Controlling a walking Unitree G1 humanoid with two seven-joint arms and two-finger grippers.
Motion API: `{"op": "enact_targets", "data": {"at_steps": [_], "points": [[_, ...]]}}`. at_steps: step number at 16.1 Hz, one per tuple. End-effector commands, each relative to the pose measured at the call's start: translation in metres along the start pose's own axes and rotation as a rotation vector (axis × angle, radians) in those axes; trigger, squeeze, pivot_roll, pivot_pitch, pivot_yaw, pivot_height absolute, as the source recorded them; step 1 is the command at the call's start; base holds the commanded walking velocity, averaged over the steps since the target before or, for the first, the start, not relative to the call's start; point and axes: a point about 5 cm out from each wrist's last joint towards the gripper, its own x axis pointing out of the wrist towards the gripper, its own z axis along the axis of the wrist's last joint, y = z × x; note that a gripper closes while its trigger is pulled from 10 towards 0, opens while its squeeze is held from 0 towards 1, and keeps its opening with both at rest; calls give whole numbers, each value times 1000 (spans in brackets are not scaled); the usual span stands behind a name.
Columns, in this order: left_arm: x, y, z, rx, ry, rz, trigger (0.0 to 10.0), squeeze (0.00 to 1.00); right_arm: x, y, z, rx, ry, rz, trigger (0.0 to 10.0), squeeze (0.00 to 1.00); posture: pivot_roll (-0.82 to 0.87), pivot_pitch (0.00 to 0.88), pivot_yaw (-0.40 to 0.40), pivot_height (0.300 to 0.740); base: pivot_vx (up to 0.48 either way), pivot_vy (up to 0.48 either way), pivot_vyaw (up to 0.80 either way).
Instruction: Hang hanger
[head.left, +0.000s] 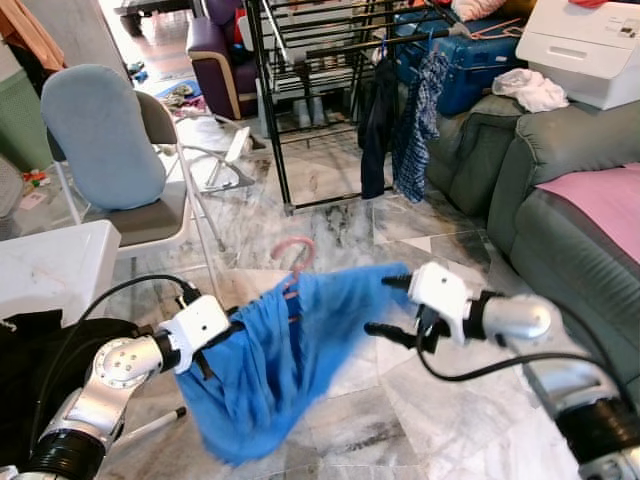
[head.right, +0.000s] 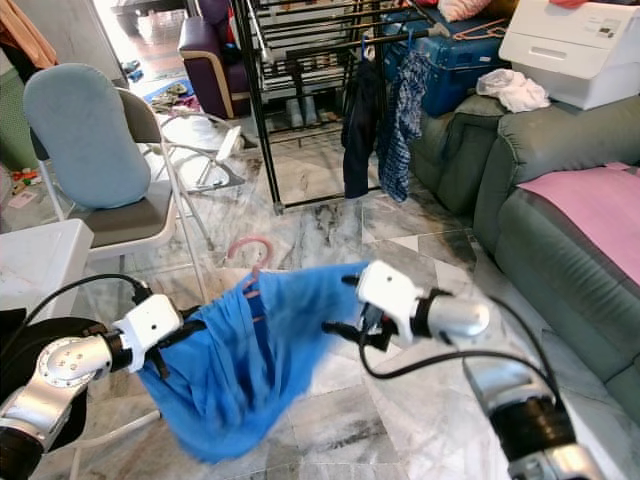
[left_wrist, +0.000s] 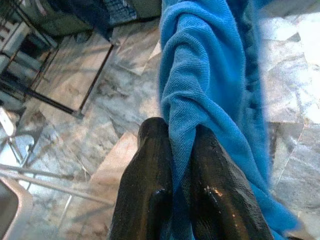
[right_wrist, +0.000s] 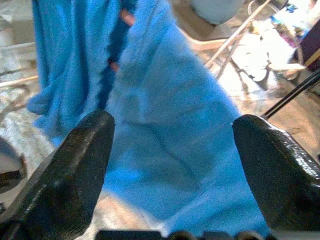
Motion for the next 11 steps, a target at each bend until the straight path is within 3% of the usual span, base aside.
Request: {"op": "enact_targets", "data": {"at_steps": [1,7,8,9,11], "points": [[0,5,12,43,-70,-11,0,0,-5,-12,11,-25,-25,-2,10000,1000,-119,0,79,740,0,0,0],[4,-5,25,108,-158,-109,0,0,-7,-13,18,-37,-32,114,10000,1000,-112,0,79,740,0,0,0],[4,-5,25,114,-162,-112,0,0,-7,-15,20,-36,-36,123,10000,925,-112,0,79,740,0,0,0],[5,-5,26,115,-172,-117,0,0,-8,-17,21,-45,-34,133,10000,600,-112,0,79,740,0,0,0],[5,-5,28,128,-183,-134,0,0,-7,-19,24,-50,-42,149,10000,451,-109,0,81,740,0,0,0]]}}
